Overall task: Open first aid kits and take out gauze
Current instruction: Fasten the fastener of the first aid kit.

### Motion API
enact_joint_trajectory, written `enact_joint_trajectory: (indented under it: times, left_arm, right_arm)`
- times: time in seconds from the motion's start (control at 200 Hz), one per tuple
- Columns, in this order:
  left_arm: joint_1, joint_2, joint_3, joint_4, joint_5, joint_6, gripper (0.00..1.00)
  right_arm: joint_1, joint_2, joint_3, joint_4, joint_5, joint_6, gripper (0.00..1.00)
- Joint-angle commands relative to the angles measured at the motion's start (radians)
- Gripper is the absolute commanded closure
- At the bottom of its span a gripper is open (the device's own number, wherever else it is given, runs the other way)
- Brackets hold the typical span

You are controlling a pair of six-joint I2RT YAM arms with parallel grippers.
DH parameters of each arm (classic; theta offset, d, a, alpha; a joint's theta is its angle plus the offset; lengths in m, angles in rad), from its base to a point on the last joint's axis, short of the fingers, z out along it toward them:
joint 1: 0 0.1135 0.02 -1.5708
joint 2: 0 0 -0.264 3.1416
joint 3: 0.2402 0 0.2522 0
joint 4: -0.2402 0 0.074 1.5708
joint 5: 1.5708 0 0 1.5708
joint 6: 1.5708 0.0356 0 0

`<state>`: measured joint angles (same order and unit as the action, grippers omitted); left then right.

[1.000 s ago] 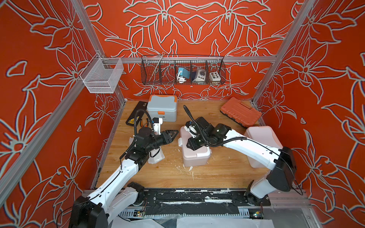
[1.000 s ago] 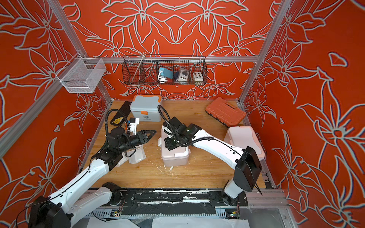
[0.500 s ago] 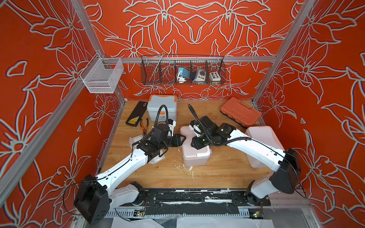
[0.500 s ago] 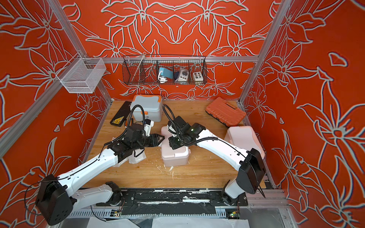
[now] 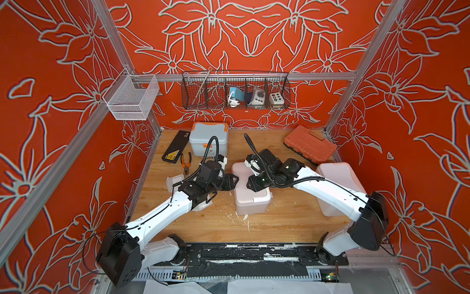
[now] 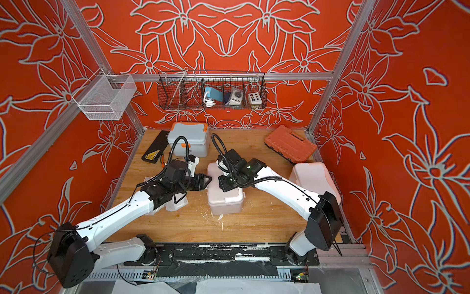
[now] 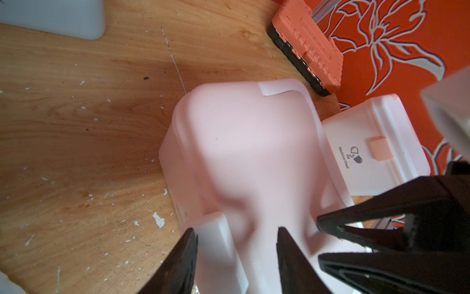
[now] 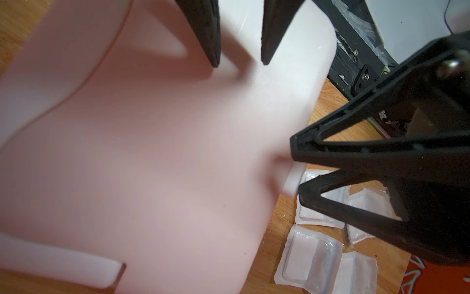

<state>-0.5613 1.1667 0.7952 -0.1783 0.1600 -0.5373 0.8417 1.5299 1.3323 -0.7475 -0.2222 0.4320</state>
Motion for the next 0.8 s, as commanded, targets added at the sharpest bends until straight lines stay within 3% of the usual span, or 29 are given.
enact_joint_trajectory:
  times: [0.0,0.315,0.585,0.796]
  left_arm:
    - [-0.005,-0.005,-0.004,-0.025,-0.046,0.024,0.52]
    - [-0.006,-0.038,-0.002,-0.047,-0.075,0.027,0.56]
    - [-0.005,-0.029,-0.013,-0.037,-0.064,0.024,0.78]
    - [-0.005,-0.018,-0.025,-0.027,-0.060,0.023,0.87]
  right_arm:
    - [-0.009,0.019,-0.052,-0.088,0.015,-0.007,0.70]
    - [-0.010,0.025,-0.053,-0.081,0.005,-0.005,0.71]
    - [-0.009,0.027,-0.055,-0.078,0.001,-0.002,0.71]
    - [-0.010,0.024,-0.059,-0.076,-0.003,-0.001,0.71]
